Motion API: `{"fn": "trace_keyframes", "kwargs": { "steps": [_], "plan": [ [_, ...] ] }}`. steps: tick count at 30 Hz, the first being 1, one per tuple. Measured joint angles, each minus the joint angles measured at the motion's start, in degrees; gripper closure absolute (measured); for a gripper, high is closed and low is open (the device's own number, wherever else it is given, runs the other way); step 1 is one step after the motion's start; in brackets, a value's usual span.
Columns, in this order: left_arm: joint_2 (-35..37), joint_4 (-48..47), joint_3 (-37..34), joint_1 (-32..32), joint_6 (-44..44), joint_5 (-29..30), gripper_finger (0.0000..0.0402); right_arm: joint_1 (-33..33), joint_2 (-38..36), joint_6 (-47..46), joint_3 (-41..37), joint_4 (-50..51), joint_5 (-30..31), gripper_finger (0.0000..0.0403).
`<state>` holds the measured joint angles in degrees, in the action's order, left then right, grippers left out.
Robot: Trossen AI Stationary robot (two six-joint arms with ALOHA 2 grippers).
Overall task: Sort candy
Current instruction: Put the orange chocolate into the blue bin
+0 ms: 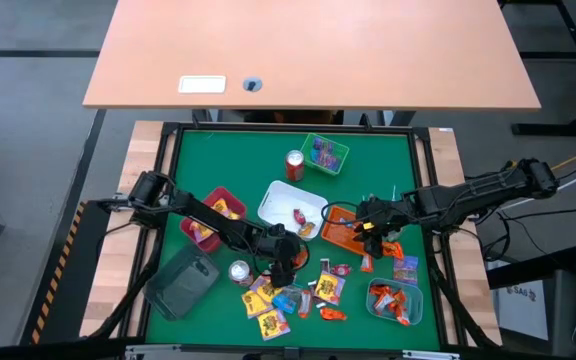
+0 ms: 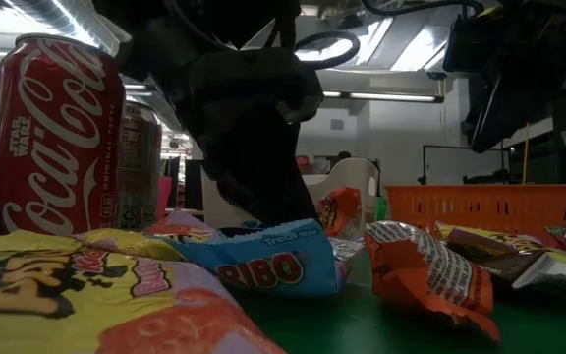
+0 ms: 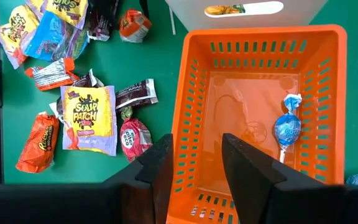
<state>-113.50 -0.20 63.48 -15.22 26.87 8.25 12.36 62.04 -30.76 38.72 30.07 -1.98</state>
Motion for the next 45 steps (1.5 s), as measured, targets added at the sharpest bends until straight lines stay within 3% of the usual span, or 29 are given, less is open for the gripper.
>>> {"fn": "trace_keyframes", "kwargs": {
  "steps": [6, 14, 20, 24, 32, 40, 45],
  "plan": [
    [-0.3, 0.5, 0.0, 0.0, -0.5, 0.3, 0.0244, 0.0, 0.0, 0.0, 0.0, 0.0, 0.0, 0.0267],
    [-0.2, 0.5, 0.0, 0.0, -0.5, 1.0, 0.0316, 0.0, 0.0, 0.0, 0.0, -0.8, -0.2, 0.0267],
    [-0.2, 1.4, 0.0, 0.0, -0.5, 1.2, 0.0358, 0.0, 0.0, 4.2, 0.0, -6.5, -4.8, 0.0267],
    [-0.2, 2.4, 0.0, 0.0, -0.5, 1.2, 0.0368, 0.0, 0.0, 6.9, 0.0, -11.3, -7.5, 0.0267],
    [0.0, 11.8, 0.0, -0.1, -0.5, -0.2, 0.0370, 0.0, 0.0, 7.1, 0.0, -14.7, -7.6, 0.0265],
    [0.0, 19.6, 0.0, -0.1, -0.5, 0.1, 0.0370, 0.0, 0.0, 5.2, 0.0, -17.5, -7.7, 0.0192],
    [0.1, 24.8, 0.0, 0.0, -1.6, 3.9, 0.0370, 0.0, 0.0, 5.2, 0.0, -19.4, -7.7, 0.0155]
  ]
}}
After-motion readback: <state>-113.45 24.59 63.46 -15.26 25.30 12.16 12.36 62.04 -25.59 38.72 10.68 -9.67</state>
